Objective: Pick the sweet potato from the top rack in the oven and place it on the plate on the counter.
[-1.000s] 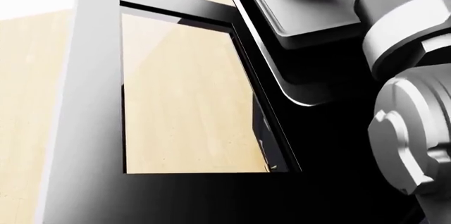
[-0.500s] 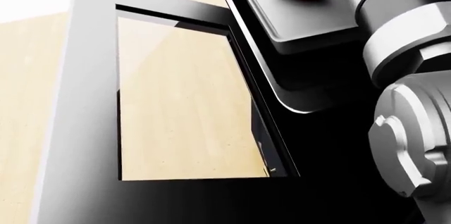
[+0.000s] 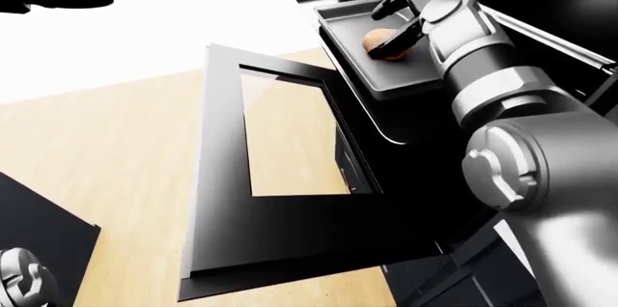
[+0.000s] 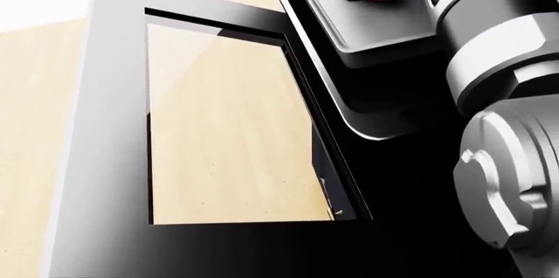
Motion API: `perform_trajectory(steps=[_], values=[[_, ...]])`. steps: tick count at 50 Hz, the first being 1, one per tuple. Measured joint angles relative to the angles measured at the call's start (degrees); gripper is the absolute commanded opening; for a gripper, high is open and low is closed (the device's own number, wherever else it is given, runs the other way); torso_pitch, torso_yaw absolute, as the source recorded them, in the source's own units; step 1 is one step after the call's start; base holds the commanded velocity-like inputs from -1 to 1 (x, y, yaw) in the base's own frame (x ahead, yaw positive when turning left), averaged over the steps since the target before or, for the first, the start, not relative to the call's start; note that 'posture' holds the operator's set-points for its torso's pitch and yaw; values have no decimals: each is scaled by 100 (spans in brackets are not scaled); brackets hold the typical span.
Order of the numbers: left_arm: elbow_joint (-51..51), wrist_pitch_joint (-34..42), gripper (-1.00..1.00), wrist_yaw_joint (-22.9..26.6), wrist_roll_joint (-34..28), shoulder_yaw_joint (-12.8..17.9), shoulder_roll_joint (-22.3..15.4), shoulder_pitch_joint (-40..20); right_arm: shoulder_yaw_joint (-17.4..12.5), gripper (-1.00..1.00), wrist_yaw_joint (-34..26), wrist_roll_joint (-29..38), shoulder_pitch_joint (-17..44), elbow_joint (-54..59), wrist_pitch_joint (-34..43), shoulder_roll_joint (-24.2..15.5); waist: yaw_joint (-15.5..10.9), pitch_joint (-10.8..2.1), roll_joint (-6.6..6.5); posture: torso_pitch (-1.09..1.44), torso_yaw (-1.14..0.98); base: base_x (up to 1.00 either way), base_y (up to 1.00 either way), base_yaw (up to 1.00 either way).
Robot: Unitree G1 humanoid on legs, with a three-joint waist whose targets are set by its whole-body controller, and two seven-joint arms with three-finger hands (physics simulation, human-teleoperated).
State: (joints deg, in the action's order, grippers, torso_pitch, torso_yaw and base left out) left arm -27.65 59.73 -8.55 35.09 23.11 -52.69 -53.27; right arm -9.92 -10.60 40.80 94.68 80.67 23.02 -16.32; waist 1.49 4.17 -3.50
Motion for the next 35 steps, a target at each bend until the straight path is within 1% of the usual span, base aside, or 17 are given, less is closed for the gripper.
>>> perform_trajectory(steps=[1,3,4,7,10,13,14,16,20,21,26,35], values=[[2,4,100,-8,7,-2,-2,-9,-1,16,-16,-4,7,-1,11,-1,1,-2,0,0,0,0,0,0],[7,8,100,-20,22,-15,-7,-32,3,6,-38,-10,11,-7,25,-1,3,-6,1,0,0,0,0,0],[11,6,100,-24,30,-21,-14,-42,9,-1,-43,-10,11,-14,27,1,3,-8,1,0,0,0,0,0],[30,-5,100,-25,43,-34,-35,-68,4,-37,-36,-17,22,-27,33,-4,2,-12,-1,0,0,0,0,0],[46,-3,100,-31,51,-42,-54,-95,3,-51,-27,-24,23,-36,26,-5,4,-16,-2,0,0,0,0,0],[38,5,100,-33,69,-25,-79,-98,20,-74,-32,-26,21,-41,9,0,4,-15,-6,0,0,0,0,0],[33,3,100,-33,76,-10,-86,-91,26,-76,-41,-24,24,-40,4,-1,4,-15,-8,0,0,0,0,0],[22,-8,100,-38,88,23,-96,-61,37,-89,-69,-19,31,-38,3,-3,3,-14,-12,0,0,0,0,0],[2,8,100,-61,151,83,-148,-25,45,-95,-107,-17,30,-46,-5,-5,4,-12,-11,0,0,0,0,0],[-12,11,100,-72,171,106,-163,-6,53,-100,-114,-12,25,-50,-11,-3,5,-14,-13,0,0,0,0,0],[-27,-34,100,-140,265,151,-223,70,78,-100,-137,20,21,-32,-53,3,5,-18,-19,0,0,0,0,0],[-9,-89,100,-230,407,113,-289,122,77,-100,149,51,41,60,-279,2,12,17,-45,0,0,0,0,0]])
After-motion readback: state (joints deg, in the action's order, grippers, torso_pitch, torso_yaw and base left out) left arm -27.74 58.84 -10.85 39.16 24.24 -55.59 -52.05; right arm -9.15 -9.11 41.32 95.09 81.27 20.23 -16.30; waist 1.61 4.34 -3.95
